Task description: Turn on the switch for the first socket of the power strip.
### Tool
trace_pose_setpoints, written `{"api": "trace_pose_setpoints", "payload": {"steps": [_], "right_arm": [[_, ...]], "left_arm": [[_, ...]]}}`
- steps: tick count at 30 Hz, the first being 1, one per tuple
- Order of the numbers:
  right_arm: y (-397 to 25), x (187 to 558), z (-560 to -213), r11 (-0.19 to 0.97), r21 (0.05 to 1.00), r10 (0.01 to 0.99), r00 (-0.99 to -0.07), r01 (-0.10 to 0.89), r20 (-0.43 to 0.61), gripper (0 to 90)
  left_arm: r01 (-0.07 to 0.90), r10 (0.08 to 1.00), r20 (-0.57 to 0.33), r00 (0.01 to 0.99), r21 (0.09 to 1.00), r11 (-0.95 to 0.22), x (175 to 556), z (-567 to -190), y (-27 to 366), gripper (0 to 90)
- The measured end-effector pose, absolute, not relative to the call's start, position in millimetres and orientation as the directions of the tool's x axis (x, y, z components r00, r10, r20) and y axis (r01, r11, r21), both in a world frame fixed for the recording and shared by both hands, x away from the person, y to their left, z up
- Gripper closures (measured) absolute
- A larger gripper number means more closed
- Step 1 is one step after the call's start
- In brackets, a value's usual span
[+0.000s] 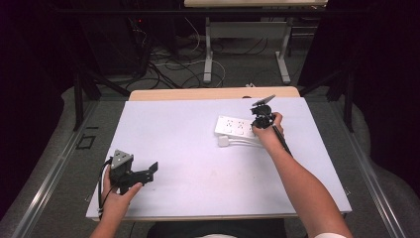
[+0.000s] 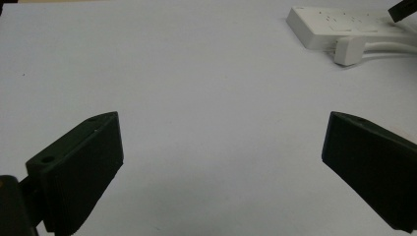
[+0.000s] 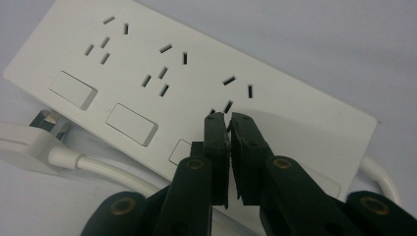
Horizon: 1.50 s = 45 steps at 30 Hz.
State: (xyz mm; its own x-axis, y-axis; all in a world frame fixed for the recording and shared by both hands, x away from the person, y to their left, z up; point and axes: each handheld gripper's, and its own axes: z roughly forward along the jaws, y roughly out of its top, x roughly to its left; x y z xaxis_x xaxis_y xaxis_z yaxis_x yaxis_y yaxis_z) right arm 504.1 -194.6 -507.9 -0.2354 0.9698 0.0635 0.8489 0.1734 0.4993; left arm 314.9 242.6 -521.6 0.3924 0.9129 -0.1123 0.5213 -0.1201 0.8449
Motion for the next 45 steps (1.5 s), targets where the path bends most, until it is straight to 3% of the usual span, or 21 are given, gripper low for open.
{"api": "trace_pose_setpoints", "payload": {"steps": [8,45], "right_arm": [[-194.1,503.4,-509.4,0.177,0.475,0.970,-0.235,0.862,0.065,90.0],[-196.6,500.3,-509.4,0.179,0.473,0.966,-0.245,0.863,0.081,89.8]], "left_arm": [[0.522,0.913,-0.111,0.392,0.844,-0.121,315.0,-521.7,242.9,2.0],[0.525,0.914,-0.115,0.389,0.843,-0.117,315.0,-522.4,242.9,2.0]]}}
